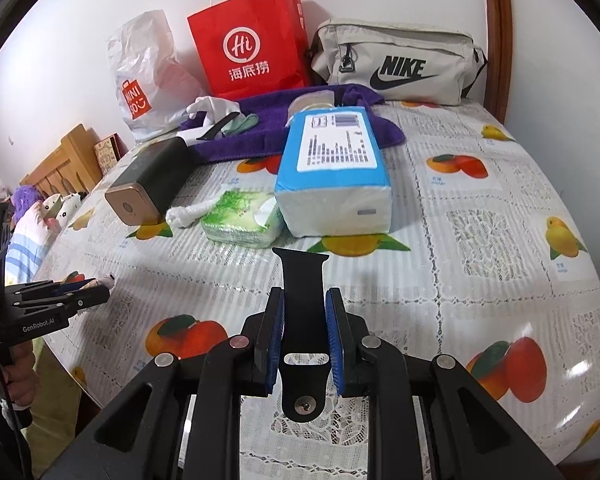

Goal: Organize soft objects

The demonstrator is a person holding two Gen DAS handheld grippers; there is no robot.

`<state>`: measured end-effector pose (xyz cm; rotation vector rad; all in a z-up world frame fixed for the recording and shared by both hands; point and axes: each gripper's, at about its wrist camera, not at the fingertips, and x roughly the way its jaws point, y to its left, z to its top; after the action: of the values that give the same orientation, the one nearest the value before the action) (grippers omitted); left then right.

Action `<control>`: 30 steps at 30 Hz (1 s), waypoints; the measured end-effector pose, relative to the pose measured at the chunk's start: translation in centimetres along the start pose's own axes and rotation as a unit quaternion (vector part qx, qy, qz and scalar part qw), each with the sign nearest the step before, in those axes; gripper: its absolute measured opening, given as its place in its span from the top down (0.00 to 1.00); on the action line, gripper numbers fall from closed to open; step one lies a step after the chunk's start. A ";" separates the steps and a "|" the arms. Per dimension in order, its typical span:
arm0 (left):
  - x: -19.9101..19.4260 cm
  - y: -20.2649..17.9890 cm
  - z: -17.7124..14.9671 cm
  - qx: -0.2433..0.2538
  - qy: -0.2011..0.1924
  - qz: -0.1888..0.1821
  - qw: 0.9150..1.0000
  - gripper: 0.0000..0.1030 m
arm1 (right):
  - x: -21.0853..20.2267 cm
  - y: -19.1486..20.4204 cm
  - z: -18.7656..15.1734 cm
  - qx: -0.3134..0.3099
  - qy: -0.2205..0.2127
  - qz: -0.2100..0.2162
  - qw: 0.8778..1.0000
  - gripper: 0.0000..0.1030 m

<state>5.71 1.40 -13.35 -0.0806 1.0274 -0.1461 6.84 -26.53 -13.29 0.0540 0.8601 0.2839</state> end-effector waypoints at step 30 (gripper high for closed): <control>-4.7 -0.3 9.8 -0.005 -0.083 -0.018 0.996 0.77 | -3.9 2.3 9.6 -0.046 -0.068 0.035 0.996 0.80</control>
<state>11.73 1.78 -4.27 -0.1179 0.8617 -0.1637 11.19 -24.71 -3.78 0.0184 0.7102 0.3812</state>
